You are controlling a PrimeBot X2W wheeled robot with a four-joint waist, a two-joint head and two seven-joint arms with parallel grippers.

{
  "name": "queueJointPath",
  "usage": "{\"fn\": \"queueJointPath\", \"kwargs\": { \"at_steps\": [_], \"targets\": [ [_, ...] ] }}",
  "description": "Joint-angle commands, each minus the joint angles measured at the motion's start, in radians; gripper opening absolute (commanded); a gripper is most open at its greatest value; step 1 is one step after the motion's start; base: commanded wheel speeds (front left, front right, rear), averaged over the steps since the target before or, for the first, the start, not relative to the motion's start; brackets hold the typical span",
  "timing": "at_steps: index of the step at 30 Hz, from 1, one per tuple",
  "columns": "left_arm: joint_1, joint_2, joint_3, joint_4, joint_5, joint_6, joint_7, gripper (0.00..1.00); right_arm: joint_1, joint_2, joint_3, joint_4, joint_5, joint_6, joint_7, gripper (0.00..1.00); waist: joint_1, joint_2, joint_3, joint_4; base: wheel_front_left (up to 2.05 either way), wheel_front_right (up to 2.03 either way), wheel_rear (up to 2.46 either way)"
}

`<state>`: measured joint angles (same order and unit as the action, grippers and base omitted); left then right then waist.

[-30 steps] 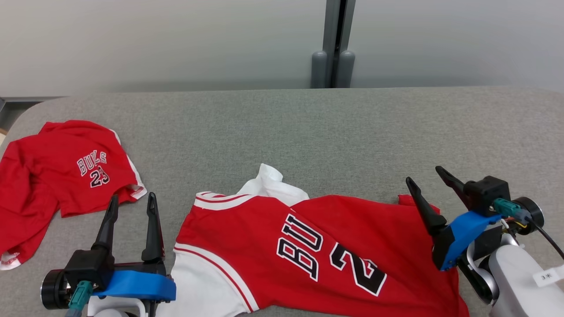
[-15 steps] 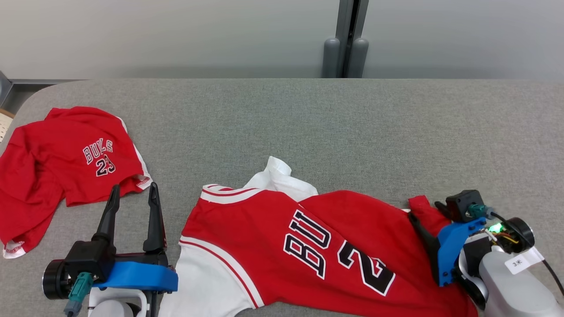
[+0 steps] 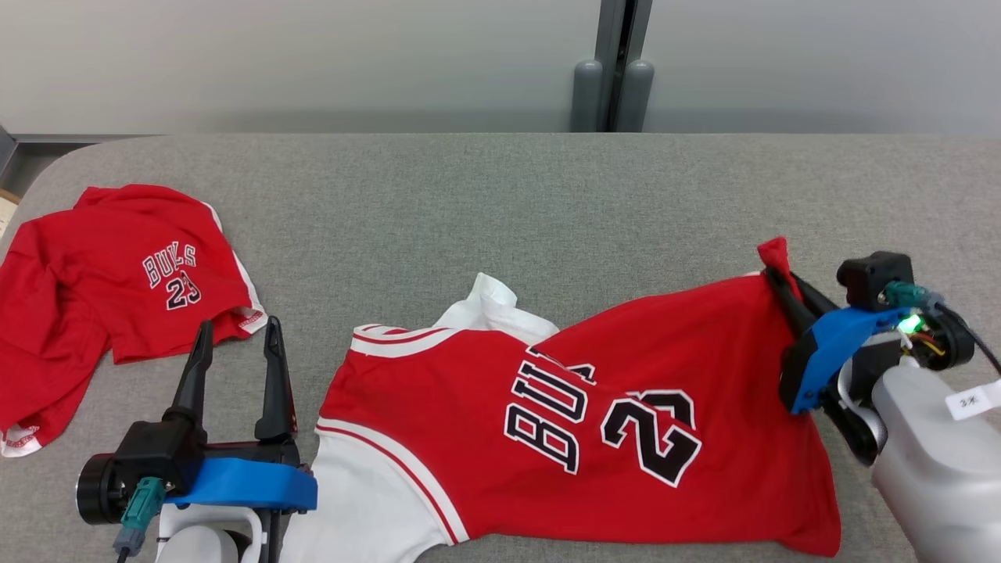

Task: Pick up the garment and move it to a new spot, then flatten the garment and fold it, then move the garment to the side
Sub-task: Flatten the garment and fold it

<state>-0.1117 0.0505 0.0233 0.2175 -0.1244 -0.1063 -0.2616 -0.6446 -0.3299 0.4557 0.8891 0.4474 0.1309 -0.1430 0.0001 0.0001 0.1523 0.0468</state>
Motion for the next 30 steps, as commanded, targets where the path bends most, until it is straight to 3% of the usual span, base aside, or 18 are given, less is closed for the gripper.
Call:
{"fn": "queueJointPath", "kwargs": {
  "at_steps": [1,15,16,17,24,30],
  "targets": [
    [-0.018,0.0,0.0,-0.005,-0.006,0.0,-0.005,1.0,-0.036,-0.004,-0.008,0.011,0.012,0.0,-0.015,0.0,-0.0001,-0.0001,0.007,0.005,0.0,0.0,0.0],
    [-0.056,0.0,-0.024,-0.002,-0.015,-0.002,-0.005,1.0,-0.269,-0.02,-0.125,0.251,0.033,0.0,-0.09,0.0,-0.0001,-0.0001,0.063,0.072,0.0,0.0,0.0],
    [-0.059,0.0,-0.024,-0.002,-0.014,-0.001,-0.005,1.0,-0.275,-0.014,-0.123,0.264,0.028,0.0,-0.094,0.29,-0.0001,-0.0001,0.065,0.074,0.0,0.0,0.0],
    [-0.06,-0.001,-0.025,-0.002,-0.014,0.0,-0.005,1.0,-0.281,-0.011,-0.122,0.277,0.024,0.0,-0.098,1.0,-0.0001,-0.0001,0.067,0.075,0.0,0.0,0.0],
    [-0.041,0.0,-0.014,0.001,-0.009,0.006,-0.005,1.0,-0.258,0.007,-0.14,0.285,0.011,0.0,-0.122,1.0,-0.0001,-0.0001,0.047,0.053,0.0,0.0,0.0],
    [-0.011,0.0,-0.002,0.001,0.0,0.006,-0.005,1.0,-0.137,0.005,-0.217,0.095,-0.025,0.0,-0.122,1.0,-0.0001,-0.0001,0.002,0.01,0.0,0.0,0.0]
  ]
}}
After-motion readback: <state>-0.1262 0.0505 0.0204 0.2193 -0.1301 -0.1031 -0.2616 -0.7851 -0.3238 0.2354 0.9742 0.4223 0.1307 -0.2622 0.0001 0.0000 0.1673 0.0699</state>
